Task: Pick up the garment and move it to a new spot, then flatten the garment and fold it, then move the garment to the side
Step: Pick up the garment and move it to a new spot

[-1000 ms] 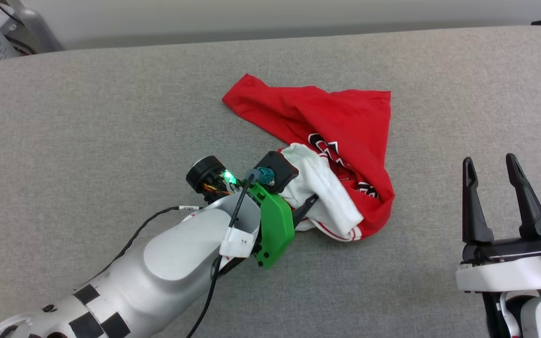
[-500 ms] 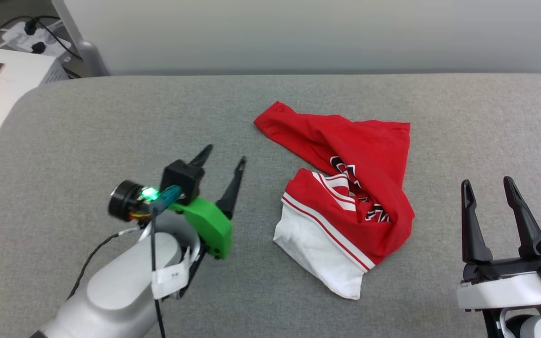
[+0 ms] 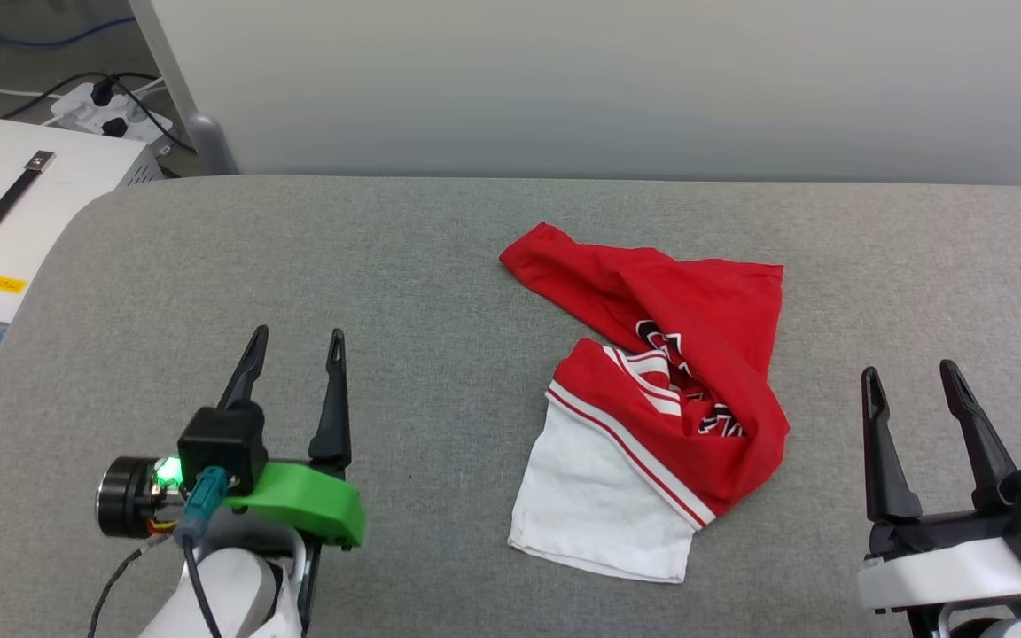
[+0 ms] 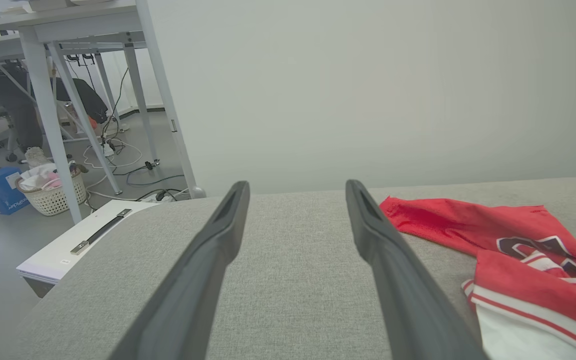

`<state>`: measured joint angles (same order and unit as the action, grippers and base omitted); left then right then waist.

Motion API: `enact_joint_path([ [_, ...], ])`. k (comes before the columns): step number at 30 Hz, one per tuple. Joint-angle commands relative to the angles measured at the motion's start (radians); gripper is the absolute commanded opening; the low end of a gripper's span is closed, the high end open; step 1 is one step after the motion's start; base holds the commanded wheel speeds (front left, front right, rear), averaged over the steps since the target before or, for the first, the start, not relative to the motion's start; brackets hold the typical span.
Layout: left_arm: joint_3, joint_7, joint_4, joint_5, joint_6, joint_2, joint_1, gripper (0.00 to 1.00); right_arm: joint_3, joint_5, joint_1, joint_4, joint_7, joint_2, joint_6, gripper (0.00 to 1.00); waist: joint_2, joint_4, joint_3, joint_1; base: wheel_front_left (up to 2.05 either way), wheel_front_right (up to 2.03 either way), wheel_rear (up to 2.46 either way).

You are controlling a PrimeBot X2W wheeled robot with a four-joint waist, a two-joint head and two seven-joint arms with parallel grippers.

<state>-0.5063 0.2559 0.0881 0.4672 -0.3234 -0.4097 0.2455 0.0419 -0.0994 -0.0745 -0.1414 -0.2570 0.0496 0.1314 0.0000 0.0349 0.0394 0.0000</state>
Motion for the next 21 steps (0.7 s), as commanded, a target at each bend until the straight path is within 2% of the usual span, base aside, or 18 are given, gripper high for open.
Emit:
enact_joint_path([
  [1, 0.039, 0.006, -0.017, -0.026, 0.018, 0.020, -0.047, 1.00, -0.003, 0.006, -0.016, 0.004, -0.005, 0.001, -0.001, 1.00, 0.0000, -0.003, -0.009, 0.0000, 0.00, 0.00, 0.00],
  [5, 0.140, 0.006, -0.049, -0.094, 0.078, 0.071, -0.143, 1.00, -0.004, 0.001, -0.030, 0.014, -0.005, 0.001, -0.001, 1.00, 0.0000, -0.006, -0.023, 0.0000, 0.00, 0.00, 0.00],
  [10, 0.216, 0.006, -0.058, -0.179, 0.145, 0.134, -0.228, 1.00, -0.011, 0.000, -0.045, 0.025, -0.005, 0.001, -0.001, 1.00, 0.0000, -0.007, -0.036, 0.0000, 0.00, 0.00, 0.00],
  [11, 0.249, 0.006, -0.051, -0.222, 0.181, 0.170, -0.264, 1.00, -0.011, -0.002, -0.057, 0.032, -0.005, 0.001, -0.001, 1.00, 0.0000, -0.006, -0.042, 0.0000, 0.00, 0.00, 0.00],
  [21, 0.334, 0.006, -0.027, -0.308, 0.272, 0.256, -0.321, 1.00, -0.011, -0.012, -0.093, 0.060, -0.005, 0.001, -0.001, 1.00, 0.0000, 0.001, -0.060, 0.0000, 0.00, 0.00, 0.00],
])
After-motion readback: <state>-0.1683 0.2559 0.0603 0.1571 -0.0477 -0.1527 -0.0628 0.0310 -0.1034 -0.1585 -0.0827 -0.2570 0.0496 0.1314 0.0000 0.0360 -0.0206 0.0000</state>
